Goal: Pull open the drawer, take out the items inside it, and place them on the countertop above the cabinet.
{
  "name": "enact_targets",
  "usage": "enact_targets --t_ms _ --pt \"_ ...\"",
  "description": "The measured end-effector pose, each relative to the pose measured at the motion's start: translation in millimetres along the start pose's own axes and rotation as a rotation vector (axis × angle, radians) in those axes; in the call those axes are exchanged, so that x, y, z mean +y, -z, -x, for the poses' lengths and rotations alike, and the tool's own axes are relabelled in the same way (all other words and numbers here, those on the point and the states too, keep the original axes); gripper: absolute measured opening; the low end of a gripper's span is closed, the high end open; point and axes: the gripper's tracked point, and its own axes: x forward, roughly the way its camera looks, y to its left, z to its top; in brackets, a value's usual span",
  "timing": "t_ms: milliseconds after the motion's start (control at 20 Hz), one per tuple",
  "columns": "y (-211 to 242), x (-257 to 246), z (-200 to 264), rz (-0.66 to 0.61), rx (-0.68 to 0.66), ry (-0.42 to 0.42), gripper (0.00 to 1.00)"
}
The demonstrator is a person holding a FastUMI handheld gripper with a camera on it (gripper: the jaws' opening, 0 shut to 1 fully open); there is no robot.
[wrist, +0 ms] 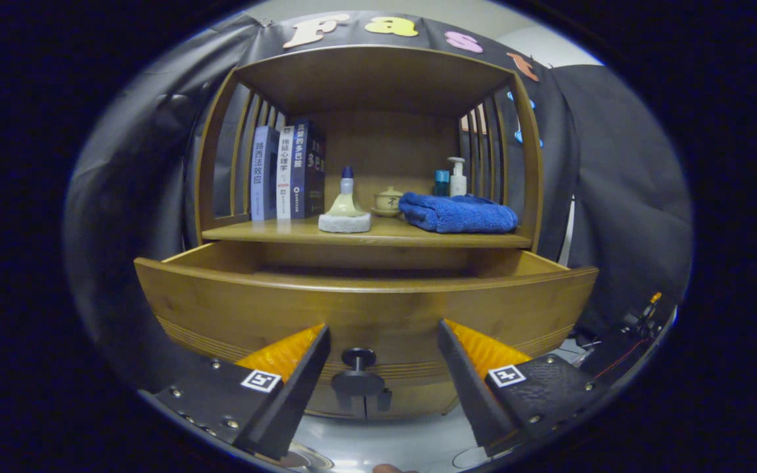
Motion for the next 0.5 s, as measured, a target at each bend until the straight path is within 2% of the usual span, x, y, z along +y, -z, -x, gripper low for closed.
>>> enact_targets --t_ms 500 --pt "-8 5 -30 0.037 -0.02 0.035 0.99"
